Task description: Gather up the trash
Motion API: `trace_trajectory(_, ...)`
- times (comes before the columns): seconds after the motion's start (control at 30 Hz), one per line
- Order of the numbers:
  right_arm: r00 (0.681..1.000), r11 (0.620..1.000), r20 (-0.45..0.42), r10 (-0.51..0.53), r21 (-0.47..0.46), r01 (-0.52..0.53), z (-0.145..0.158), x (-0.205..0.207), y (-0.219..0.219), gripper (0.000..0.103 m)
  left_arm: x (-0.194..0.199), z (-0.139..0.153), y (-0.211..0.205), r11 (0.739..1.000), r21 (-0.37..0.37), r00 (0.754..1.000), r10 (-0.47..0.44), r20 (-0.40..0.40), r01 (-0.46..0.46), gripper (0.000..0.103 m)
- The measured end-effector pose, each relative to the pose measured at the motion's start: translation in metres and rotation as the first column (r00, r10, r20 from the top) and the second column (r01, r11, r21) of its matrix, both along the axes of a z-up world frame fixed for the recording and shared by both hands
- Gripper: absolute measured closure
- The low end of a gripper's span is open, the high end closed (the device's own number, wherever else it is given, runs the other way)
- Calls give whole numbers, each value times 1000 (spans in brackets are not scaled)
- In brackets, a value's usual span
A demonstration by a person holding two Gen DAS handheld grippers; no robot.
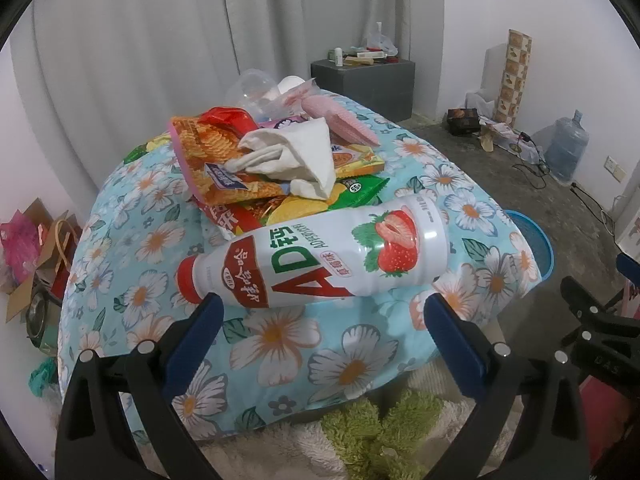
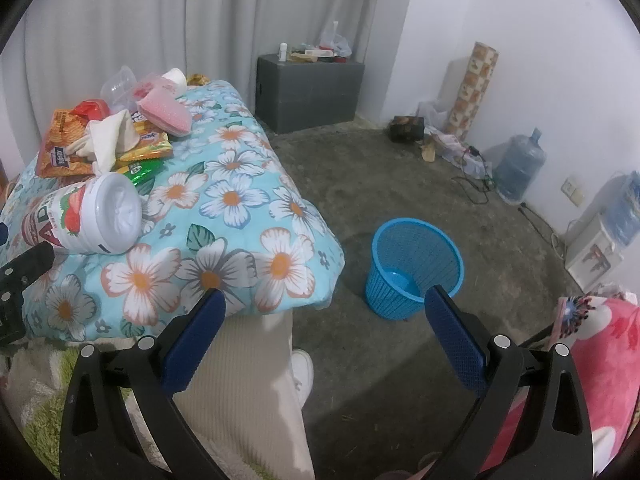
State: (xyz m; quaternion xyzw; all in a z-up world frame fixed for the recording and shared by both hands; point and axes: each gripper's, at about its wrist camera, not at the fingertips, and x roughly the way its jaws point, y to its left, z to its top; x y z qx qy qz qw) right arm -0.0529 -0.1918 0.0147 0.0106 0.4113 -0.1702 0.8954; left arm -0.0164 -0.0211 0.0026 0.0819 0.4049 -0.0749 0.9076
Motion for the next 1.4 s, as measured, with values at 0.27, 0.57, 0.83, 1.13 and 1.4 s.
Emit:
trace_trajectory(0.27, 1000, 1000, -11, -13, -1, 13, 0, 0, 0, 8, -1, -1, 0, 1000, 1, 1000, -2, 1, 2, 4)
trace_trajectory(0.57, 1000, 1000, -12, -15, -1, 15, 0, 0, 1, 8, -2, -1, 0, 1000, 2, 1000, -3, 0, 3, 4)
trace_trajectory(0.83, 1000, 1000, -11, -14, -1, 14, 0, 0, 0, 8, -2, -2, 1, 1000, 2, 1000, -1, -1, 1, 4)
trace_trajectory(1.13, 1000, 1000, -11, -15, 1, 15, 1, 0, 0, 8, -5, -6, 3, 1000, 3, 1000, 3, -7, -3, 4)
trace_trajectory(1.4, 1000, 1000, -9, -20, 5, 20, 1, 1, 0, 8, -7, -7, 4, 1000, -4, 1000, 5, -7, -5, 4)
